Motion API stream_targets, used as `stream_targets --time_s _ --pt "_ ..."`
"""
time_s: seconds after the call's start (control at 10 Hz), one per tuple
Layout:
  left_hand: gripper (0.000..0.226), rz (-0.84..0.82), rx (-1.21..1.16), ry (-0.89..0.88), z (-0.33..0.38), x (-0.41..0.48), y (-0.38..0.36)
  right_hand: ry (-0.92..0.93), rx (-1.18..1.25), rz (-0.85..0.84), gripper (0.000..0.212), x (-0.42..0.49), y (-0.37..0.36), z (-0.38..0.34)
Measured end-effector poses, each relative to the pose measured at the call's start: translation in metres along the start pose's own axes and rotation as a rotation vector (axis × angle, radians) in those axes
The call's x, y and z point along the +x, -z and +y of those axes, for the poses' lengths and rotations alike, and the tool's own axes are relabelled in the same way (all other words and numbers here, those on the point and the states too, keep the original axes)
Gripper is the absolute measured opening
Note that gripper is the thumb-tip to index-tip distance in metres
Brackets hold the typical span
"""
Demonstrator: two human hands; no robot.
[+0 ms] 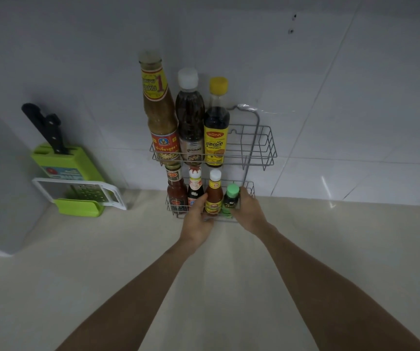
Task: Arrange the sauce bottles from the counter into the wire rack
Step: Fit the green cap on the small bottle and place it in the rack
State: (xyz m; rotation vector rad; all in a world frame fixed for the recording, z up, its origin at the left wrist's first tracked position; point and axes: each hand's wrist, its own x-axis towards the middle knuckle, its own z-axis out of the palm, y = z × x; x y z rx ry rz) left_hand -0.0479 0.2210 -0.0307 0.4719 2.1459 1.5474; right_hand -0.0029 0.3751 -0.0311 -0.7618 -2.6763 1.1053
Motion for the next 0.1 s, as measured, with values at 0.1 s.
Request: stream_targets --time_s 0.1 --pt "0.064 0.011 0.035 -0.009 0.0079 -0.007 0.0053 -0.003 -0.006 -0.026 0.051 -0.0098 0.0027 -0.0002"
